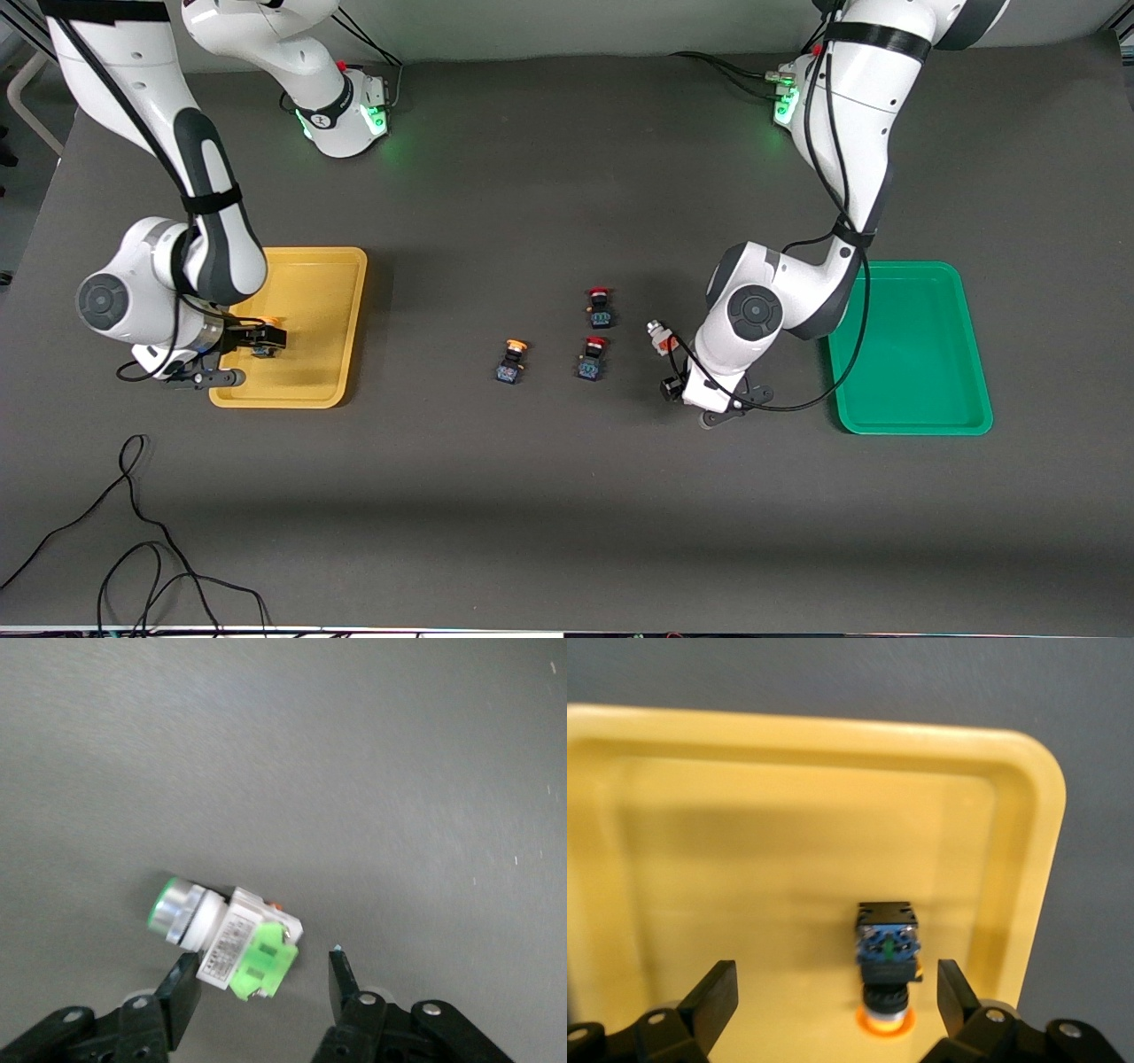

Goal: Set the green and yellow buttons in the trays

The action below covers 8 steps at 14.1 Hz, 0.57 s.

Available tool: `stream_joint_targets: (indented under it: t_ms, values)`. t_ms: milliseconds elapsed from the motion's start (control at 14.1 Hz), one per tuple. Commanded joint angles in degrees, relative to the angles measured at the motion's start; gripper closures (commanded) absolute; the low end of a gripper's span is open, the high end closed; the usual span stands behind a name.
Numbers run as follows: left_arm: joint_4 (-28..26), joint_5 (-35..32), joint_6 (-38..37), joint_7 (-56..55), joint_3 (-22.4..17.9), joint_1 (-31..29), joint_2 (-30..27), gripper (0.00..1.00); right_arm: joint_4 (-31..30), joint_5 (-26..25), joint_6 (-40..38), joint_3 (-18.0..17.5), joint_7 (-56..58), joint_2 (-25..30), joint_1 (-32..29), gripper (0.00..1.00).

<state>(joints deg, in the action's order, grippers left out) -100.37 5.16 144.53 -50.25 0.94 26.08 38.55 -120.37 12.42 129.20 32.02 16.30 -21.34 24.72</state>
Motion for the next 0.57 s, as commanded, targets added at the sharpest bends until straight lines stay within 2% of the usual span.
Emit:
stream_joint_targets:
  t_ms: [0,213,496]
  values:
    - [1.84,-1.29,-0.39,-7.21,-1.73,0.2,0.38,0.31,8.01,0.33,-12.43,0.67,-0.11,4.19,0.24,0.0]
    - [1.58,-1.82,-0.3,-9.17,-2.78,0.2,0.65,0.3,19.44,-3.97,-23.8,0.33,-5.64,3.93,0.68,0.0]
    - [1.75,-2.0,-0.04,-9.34,-2.61,0.64,1.96,0.3,25.97,-3.81,-27.87,0.15,-19.59,3.23,10.75,0.0]
